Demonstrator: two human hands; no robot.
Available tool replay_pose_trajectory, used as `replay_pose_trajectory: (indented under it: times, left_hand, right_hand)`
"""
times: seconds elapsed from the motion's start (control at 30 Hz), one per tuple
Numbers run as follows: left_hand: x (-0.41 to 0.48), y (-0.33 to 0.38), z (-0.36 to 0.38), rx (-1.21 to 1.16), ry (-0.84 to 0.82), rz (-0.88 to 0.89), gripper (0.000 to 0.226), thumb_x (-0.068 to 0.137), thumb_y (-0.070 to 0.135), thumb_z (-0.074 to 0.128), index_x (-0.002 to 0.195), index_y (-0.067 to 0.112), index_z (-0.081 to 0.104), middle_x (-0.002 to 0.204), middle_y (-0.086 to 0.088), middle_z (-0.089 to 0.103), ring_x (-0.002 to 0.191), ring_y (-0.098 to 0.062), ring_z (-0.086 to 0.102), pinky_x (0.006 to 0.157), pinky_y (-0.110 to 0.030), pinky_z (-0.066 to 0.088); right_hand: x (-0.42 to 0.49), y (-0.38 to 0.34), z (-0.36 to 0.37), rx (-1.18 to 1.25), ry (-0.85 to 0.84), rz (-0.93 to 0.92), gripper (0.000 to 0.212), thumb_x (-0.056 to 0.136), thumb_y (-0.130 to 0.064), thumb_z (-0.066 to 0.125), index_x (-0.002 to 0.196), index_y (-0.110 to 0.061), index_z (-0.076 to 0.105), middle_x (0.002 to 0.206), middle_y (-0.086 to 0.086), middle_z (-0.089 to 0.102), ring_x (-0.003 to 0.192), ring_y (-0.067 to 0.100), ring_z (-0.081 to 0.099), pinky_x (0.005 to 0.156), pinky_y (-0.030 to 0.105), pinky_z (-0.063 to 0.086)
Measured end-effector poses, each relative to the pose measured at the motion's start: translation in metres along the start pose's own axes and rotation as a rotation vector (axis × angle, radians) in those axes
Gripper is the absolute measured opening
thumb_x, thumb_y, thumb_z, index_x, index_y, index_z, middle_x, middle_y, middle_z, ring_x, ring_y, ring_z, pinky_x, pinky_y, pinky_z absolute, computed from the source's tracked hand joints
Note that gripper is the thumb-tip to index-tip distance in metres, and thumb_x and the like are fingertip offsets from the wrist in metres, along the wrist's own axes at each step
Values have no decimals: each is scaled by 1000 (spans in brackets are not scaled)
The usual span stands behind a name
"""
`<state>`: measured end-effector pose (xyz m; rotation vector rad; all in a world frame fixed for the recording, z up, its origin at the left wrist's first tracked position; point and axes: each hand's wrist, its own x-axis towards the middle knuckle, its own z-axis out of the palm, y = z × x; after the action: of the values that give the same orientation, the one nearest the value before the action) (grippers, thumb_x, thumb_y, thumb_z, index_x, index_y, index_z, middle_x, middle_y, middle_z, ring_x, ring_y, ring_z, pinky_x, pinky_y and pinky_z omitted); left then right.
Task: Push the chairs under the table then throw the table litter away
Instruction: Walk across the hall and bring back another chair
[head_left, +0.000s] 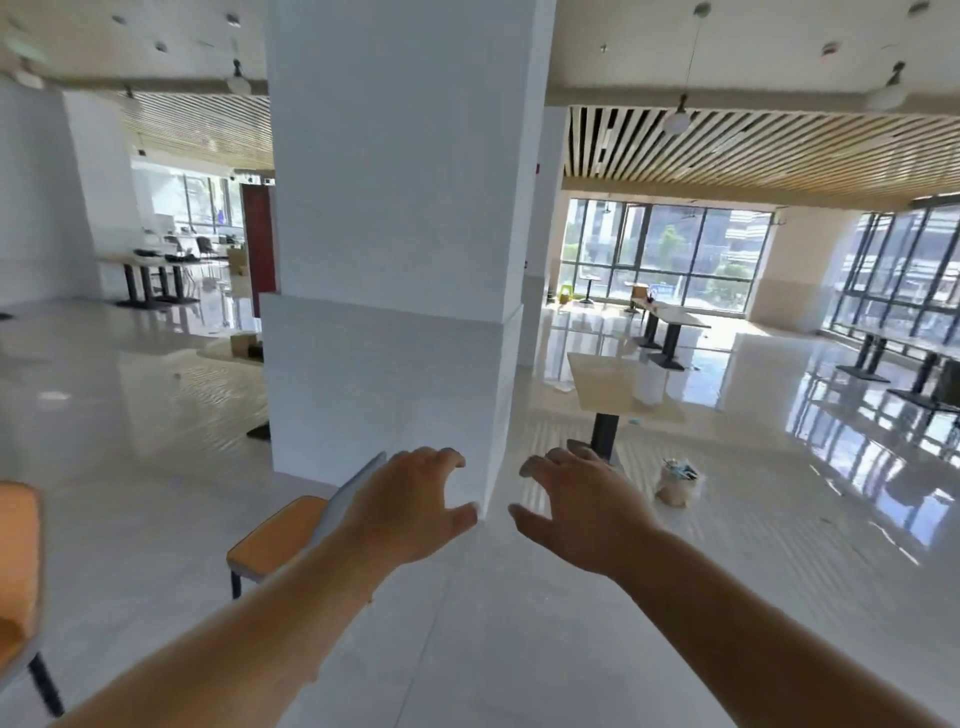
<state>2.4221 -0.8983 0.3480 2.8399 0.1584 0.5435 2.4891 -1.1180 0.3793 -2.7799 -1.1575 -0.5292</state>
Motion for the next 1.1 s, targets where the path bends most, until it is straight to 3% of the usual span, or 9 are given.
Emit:
replay_pose_trajectory:
  times: [0.23, 0.37, 0.53, 0.8, 0.97, 1.1]
  left_hand:
    - [142, -59, 58, 62, -8, -62, 70, 86, 71, 55, 146, 38, 41, 149, 10, 51, 132, -17, 48, 101, -42, 48]
    - [215, -115, 103, 106, -49, -196, 68, 88, 68, 57, 146, 35, 41, 146, 8, 52, 128, -18, 49, 96, -39, 48]
    - [299, -189, 130, 133, -78, -422, 70, 89, 67, 57, 148, 33, 39, 148, 5, 49, 132, -21, 45, 101, -41, 46]
    - [399, -307, 161, 132, -1, -659, 71, 85, 68, 55, 147, 35, 41, 148, 7, 50, 131, -19, 48, 99, -41, 46]
    - [451, -406, 227, 84, -11, -784, 72, 86, 66, 58, 147, 32, 42, 148, 3, 52, 131, -24, 49, 99, -44, 48]
    - [490, -484, 297, -28, -69, -885, 70, 88, 65, 59, 147, 31, 44, 146, 3, 55, 129, -23, 53, 93, -41, 49]
  right_hand:
    - [163, 66, 74, 85, 32, -80, 67, 91, -74, 43, 144, -32, 47, 134, -7, 61, 127, 20, 51, 101, 39, 43]
    - [263, 106, 148, 129, 12, -169, 66, 91, -73, 45, 143, -32, 48, 134, -7, 60, 126, 20, 50, 102, 38, 41]
    - [407, 139, 225, 187, -56, -298, 68, 89, -76, 40, 143, -35, 47, 133, -10, 59, 125, 17, 49, 103, 35, 41]
    - [608, 97, 316, 324, -135, -526, 59, 93, -63, 52, 141, -29, 51, 130, -4, 61, 125, 22, 50, 99, 38, 44]
    - [698, 60, 408, 286, -217, -684, 57, 94, -60, 53, 140, -27, 51, 130, -1, 62, 122, 22, 52, 96, 39, 46]
    - [766, 50, 492, 228, -375, -713, 58, 94, -61, 54, 140, -28, 49, 131, -1, 60, 123, 22, 51, 93, 40, 48]
